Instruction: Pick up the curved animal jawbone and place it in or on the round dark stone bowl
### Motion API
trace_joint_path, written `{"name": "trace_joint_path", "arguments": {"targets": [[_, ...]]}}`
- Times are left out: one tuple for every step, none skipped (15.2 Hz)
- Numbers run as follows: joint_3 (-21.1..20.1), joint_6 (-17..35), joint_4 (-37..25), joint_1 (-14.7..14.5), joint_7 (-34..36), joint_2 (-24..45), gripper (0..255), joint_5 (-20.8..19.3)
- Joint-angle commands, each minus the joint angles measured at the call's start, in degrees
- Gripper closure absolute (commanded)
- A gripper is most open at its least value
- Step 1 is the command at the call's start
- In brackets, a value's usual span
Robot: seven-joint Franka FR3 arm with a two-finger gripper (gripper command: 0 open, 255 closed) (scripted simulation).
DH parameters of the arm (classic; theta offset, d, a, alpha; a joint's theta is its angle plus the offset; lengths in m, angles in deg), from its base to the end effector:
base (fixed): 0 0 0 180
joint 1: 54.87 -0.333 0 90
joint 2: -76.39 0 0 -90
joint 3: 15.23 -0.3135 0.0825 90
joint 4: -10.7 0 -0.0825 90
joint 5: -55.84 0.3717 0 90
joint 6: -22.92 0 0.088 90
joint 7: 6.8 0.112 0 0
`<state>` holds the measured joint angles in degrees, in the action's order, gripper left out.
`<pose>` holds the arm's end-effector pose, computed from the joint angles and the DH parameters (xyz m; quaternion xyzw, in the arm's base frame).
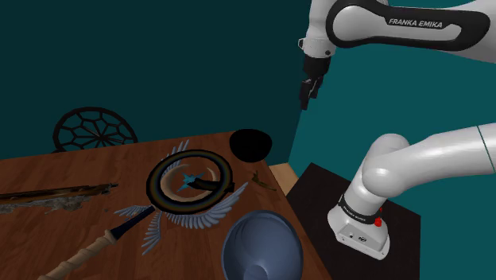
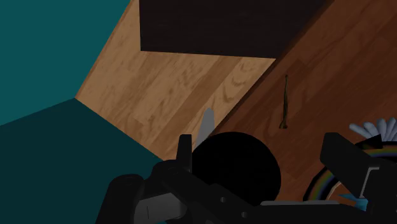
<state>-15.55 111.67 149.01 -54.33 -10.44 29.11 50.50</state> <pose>0.2822 -0.0112 0.5672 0.9982 0.0288 -0.0215 0.0479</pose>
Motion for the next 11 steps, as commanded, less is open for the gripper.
{"name": "trace_joint_path", "arguments": {"targets": [[0.0, 0.0, 0.0, 0.0, 0.0, 0.0, 0, 0.0], [-0.5, 1.6, 1.5, -0.2, 0.7, 0.4, 0, 0.4], [-1.0, 3.2, 2.9, -0.5, 1.4, 0.9, 0, 0.8], [-1.6, 4.9, 4.2, -0.7, 2.1, 1.4, 0, 1.2], [-2.1, 6.5, 5.5, -0.9, 2.8, 2.0, 0, 1.5], [-2.6, 8.3, 6.7, -1.2, 3.5, 2.8, 0, 1.9], [-3.2, 10.0, 7.9, -1.5, 4.2, 3.6, 0, 2.3], [-3.7, 11.8, 8.9, -1.7, 4.9, 4.5, 0, 2.7], [-4.3, 13.6, 10.0, -2.0, 5.5, 5.5, 0, 3.0], [-4.9, 15.4, 10.9, -2.2, 6.2, 6.7, 0, 3.4], [-5.4, 17.3, 11.8, -2.5, 6.9, 7.9, 0, 3.7]]}}
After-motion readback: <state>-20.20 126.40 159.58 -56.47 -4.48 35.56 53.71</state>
